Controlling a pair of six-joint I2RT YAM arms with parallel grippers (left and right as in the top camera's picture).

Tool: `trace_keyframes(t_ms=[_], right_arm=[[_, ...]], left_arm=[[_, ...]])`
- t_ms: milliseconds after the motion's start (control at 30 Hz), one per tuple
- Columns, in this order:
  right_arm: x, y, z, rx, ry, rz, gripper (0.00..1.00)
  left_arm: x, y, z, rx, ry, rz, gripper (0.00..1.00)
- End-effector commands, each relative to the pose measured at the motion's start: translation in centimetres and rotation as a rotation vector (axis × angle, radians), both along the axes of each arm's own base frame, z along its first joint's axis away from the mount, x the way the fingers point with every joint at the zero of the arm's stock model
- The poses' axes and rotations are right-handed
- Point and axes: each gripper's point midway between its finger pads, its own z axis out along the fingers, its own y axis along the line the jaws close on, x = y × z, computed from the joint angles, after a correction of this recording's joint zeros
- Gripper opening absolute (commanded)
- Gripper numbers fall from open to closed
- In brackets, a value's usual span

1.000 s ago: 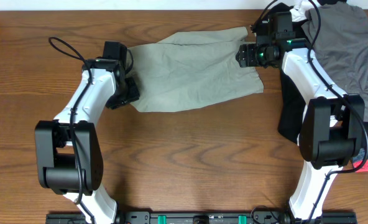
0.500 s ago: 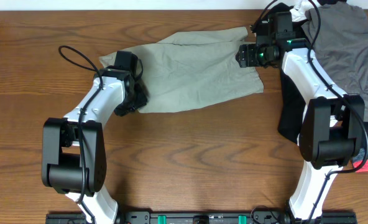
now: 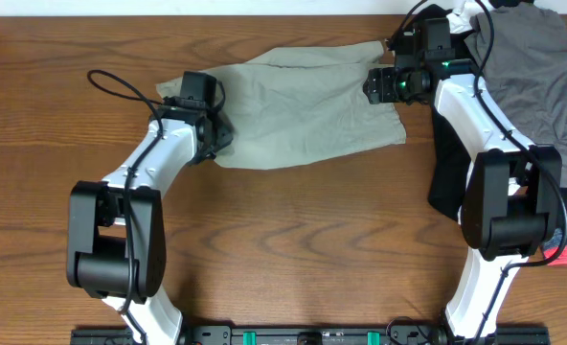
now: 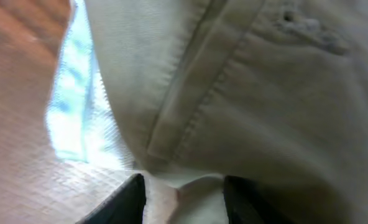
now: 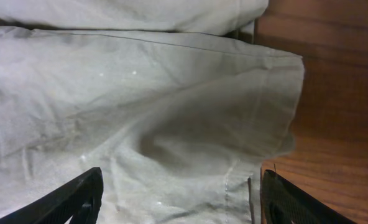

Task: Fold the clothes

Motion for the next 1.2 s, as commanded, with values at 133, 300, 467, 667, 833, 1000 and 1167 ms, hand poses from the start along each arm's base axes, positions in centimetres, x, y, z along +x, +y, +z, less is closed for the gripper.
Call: trace_keyframes(t_ms=[133, 300, 467, 667, 833, 1000, 1167], right_arm=[[0.6, 0.3, 2.5, -0.008, -0.062, 0.017, 0.80], [0.6, 0.3, 2.5, -0.010, -0.061, 0.015, 0.80], [0.6, 0.3, 2.5, -0.011, -0.063, 0.015, 0.80], [0.7, 0.3, 2.5, -0.011, -0.066, 0.015, 0.80], [0.8, 0.4, 2.6, -0.009, -0.072, 0.016, 0.80], [0.9, 0.4, 2.7, -0.008, -0.076, 0.016, 0.80], [0.9, 0.4, 2.7, -0.008, -0.076, 0.016, 0.80]], left_arm=[[1.2, -0.3, -0.1, -0.003, -0.061, 0.008, 0.06], [2.2, -0.4, 0.4, -0.010, -0.104, 0.009, 0.06], [2.6, 0.7, 0.8, -0.011, -0.117, 0.034, 0.27], [4.1, 2.3, 3.1, 0.038, -0.173, -0.106, 0.66], [4.8, 3.6, 3.5, 0.094, -0.190, -0.184, 0.71], [5.3, 3.9, 2.9, 0.118, -0.195, -0.224, 0.71], [6.0, 3.6, 1.7, 0.107, -0.202, -0.230, 0.71]])
